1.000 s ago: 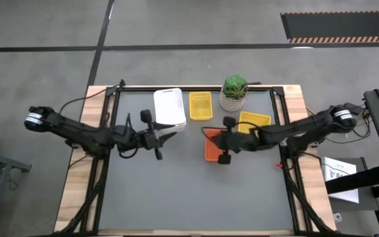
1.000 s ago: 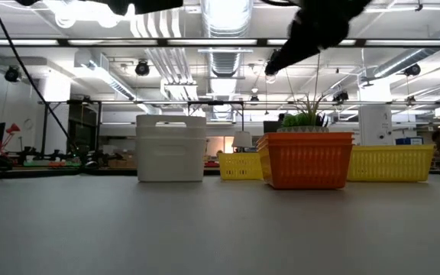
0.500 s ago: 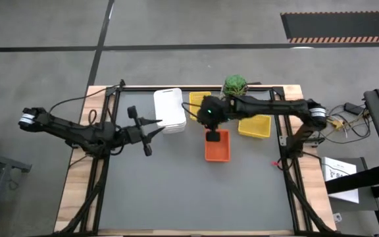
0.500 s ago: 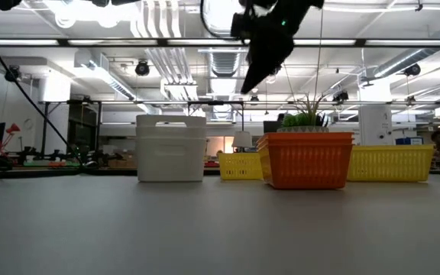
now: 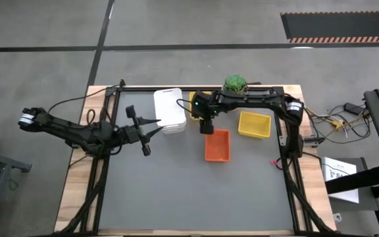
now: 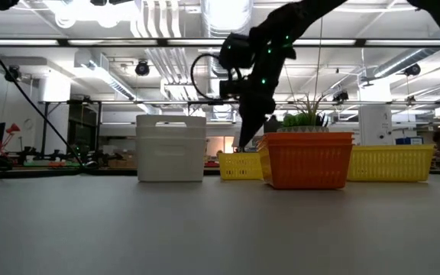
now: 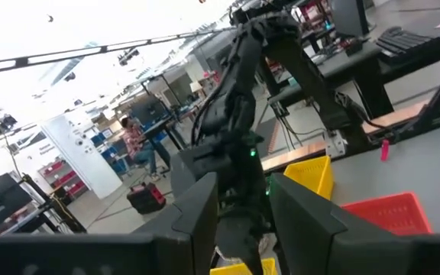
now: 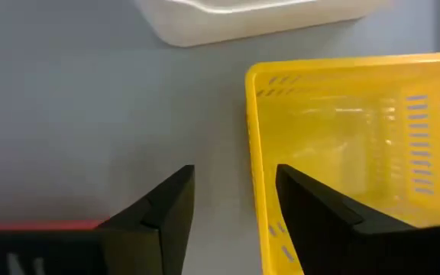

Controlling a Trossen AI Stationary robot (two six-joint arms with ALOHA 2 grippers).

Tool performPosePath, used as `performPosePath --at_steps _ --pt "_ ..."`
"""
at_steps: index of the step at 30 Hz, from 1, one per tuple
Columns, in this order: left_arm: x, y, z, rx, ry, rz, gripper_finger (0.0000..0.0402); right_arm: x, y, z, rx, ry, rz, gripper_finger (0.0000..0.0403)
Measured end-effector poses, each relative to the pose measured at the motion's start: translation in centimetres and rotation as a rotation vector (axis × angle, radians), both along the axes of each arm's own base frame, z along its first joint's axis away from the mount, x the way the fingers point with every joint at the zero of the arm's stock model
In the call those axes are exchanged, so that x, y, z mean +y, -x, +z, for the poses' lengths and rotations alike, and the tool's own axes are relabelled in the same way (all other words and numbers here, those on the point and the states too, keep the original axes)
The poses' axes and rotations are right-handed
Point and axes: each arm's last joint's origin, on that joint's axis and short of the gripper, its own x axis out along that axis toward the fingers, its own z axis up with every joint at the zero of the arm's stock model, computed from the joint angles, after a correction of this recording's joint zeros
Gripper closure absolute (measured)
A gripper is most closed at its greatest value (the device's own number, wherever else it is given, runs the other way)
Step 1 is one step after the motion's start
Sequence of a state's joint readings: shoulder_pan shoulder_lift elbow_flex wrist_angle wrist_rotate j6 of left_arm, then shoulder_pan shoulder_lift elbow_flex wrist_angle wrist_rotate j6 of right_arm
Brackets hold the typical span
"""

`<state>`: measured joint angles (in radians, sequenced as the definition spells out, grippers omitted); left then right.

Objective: Stack baskets by color
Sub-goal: Stack the left yellow bin on top of the right yellow bin

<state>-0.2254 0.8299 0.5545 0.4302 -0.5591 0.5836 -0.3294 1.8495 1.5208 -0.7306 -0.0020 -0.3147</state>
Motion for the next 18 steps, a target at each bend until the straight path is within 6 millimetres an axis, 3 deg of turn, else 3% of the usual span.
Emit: performPosePath --at_steps 9,18 --pt "0.0 0.0 0.1 -0.006 -0.002 0.001 0.0295 -1.6 -1.1 -2.2 -0.041 -0.017 -0.033 0.0248" --pt "0.0 0.0 0.1 -0.005 -0.003 -0.001 0.0295 -1.9 -1.5 -3.7 -0.027 -0.010 -0.013 0.0341"
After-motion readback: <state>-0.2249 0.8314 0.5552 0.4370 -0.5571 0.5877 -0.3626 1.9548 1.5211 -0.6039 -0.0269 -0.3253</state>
